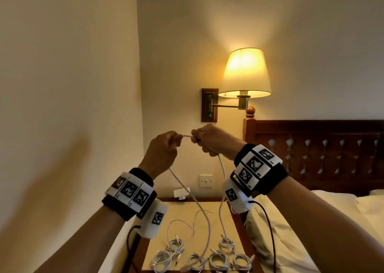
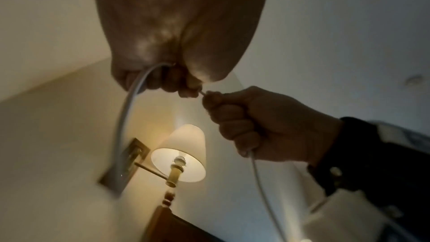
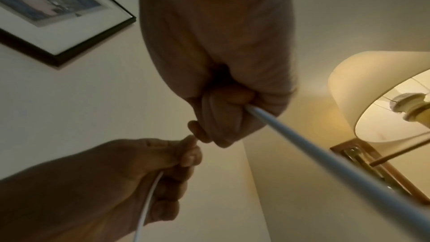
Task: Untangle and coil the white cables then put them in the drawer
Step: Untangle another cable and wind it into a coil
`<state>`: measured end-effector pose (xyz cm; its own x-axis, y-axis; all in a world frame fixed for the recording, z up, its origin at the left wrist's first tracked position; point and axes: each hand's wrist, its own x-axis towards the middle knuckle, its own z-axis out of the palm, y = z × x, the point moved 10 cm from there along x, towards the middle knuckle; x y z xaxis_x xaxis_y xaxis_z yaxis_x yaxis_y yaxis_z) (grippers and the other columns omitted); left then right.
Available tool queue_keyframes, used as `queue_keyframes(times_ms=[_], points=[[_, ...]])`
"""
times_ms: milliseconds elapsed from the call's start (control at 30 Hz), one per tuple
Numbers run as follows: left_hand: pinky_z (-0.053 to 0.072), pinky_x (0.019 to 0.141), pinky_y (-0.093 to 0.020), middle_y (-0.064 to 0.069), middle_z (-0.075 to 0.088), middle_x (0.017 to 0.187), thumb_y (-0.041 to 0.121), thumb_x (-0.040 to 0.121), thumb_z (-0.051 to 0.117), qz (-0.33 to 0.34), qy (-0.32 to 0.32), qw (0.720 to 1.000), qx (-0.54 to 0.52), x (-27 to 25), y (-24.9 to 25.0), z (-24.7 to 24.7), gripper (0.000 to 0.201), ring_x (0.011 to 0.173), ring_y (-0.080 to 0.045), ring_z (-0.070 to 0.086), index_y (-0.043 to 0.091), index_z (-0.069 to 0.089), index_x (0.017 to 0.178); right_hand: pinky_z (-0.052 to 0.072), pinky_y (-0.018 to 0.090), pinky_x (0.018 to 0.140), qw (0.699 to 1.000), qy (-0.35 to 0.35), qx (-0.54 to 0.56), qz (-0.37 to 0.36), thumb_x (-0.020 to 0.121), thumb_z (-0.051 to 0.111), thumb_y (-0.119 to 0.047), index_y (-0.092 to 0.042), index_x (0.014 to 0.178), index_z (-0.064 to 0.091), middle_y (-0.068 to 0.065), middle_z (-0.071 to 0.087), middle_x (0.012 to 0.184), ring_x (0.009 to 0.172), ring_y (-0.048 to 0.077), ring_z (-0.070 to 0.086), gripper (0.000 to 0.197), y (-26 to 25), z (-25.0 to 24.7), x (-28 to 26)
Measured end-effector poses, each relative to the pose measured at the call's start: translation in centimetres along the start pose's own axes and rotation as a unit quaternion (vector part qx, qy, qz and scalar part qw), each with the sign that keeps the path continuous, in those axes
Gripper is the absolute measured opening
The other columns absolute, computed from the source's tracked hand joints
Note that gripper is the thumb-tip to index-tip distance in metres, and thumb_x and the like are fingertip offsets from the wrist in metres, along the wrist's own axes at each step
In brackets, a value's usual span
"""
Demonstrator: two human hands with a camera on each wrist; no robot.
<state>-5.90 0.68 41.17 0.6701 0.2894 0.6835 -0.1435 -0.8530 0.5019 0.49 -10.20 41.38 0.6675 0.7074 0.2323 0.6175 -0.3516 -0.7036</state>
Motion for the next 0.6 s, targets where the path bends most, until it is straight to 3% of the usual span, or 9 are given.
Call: queue_keyframes(times_ms=[100,133,233,300,367,400,500,567,600], points=[[0.034,0.057,-0.027,0.002,0.050,0.061,0.018,0.100,0.046,-0.041,0.029,0.999,0.012,-0.4,-4.2,-2.8,0.032,0.057,-0.013,0.043,0.017,0.050,0.068,0.028,0.017,0.041,0.999,0.002,0.032,0.036,0.105,0.038,-0.029,-0.015,0.083,0.055,-0.003,0.041,0.063,0.049,0.007,0.034,0.031,2.3,-2.1,-1.4],[0.033,0.058,-0.028,0.002,0.048,0.059,0.018,0.100,0.046,-0.061,0.011,0.998,0.020,-0.6,-5.6,-3.3,0.034,0.056,-0.014,0.042,0.018,0.049,0.066,0.028,0.016,0.040,0.999,0.009,0.026,0.032,0.104,0.039,-0.029,-0.017,0.082,0.056,-0.004,0.042,0.062,0.047,0.005,0.034,0.031,2.9,-2.9,-1.8],[0.038,0.066,-0.028,-0.001,0.055,0.072,0.025,0.102,0.043,-0.115,-0.141,0.983,0.029,-1.6,-7.7,-1.4,0.034,0.068,-0.017,0.049,0.021,0.058,0.072,0.031,0.016,0.041,0.998,0.026,-0.049,0.006,0.104,0.040,-0.029,-0.021,0.079,0.058,-0.006,0.045,0.060,0.046,0.004,0.038,0.031,3.1,-4.0,-2.2],[0.043,0.085,-0.031,-0.005,0.064,0.102,0.035,0.102,0.040,-0.106,-0.193,0.975,0.039,-1.6,-6.4,-0.9,0.031,0.099,-0.023,0.058,0.018,0.066,0.100,0.033,0.015,0.042,0.996,0.032,-0.085,-0.017,0.104,0.038,-0.029,-0.022,0.078,0.057,-0.005,0.046,0.061,0.048,0.004,0.039,0.033,2.1,-3.9,-1.8],[0.034,0.106,-0.035,-0.004,0.056,0.133,0.044,0.100,0.036,-0.078,-0.189,0.979,0.006,-1.0,-3.2,-1.5,0.047,0.127,-0.023,0.049,0.016,0.050,0.136,0.037,0.014,0.043,0.991,0.049,-0.112,-0.044,0.104,0.037,-0.027,-0.022,0.077,0.056,-0.006,0.046,0.063,0.052,0.004,0.040,0.034,0.6,-4.0,-1.4],[0.029,0.109,-0.035,-0.001,0.052,0.137,0.046,0.100,0.036,-0.071,-0.186,0.979,-0.048,-0.8,-1.4,-1.7,0.052,0.132,-0.020,0.044,0.017,0.041,0.144,0.039,0.013,0.044,0.990,0.055,-0.118,-0.056,0.104,0.037,-0.026,-0.022,0.077,0.056,-0.006,0.046,0.064,0.053,0.004,0.040,0.034,-0.2,-4.1,-1.2],[0.036,0.102,-0.031,0.003,0.057,0.127,0.040,0.100,0.042,-0.012,-0.167,0.976,-0.140,-0.6,3.9,-1.8,0.048,0.117,-0.011,0.054,0.020,0.041,0.144,0.037,0.011,0.042,0.991,0.047,-0.098,-0.083,0.104,0.038,-0.026,-0.024,0.075,0.056,-0.008,0.047,0.064,0.052,0.004,0.041,0.034,-2.0,-3.3,-0.7],[0.050,0.073,-0.028,0.005,0.067,0.092,0.033,0.101,0.042,0.009,-0.160,0.977,-0.142,-0.8,5.2,-1.0,0.032,0.075,-0.008,0.064,0.017,0.059,0.124,0.035,0.012,0.039,0.991,0.051,-0.080,-0.091,0.103,0.040,-0.026,-0.025,0.073,0.056,-0.008,0.047,0.062,0.050,0.003,0.041,0.034,-2.7,-2.8,-0.7],[0.046,0.057,-0.024,0.010,0.061,0.069,0.030,0.101,0.045,0.000,-0.144,0.979,-0.146,-0.7,4.8,-0.7,0.027,0.055,-0.006,0.055,0.015,0.066,0.108,0.033,0.012,0.038,0.993,0.052,-0.059,-0.088,0.104,0.040,-0.027,-0.024,0.073,0.056,-0.007,0.046,0.061,0.048,0.003,0.040,0.034,-2.7,-2.7,-0.7]])
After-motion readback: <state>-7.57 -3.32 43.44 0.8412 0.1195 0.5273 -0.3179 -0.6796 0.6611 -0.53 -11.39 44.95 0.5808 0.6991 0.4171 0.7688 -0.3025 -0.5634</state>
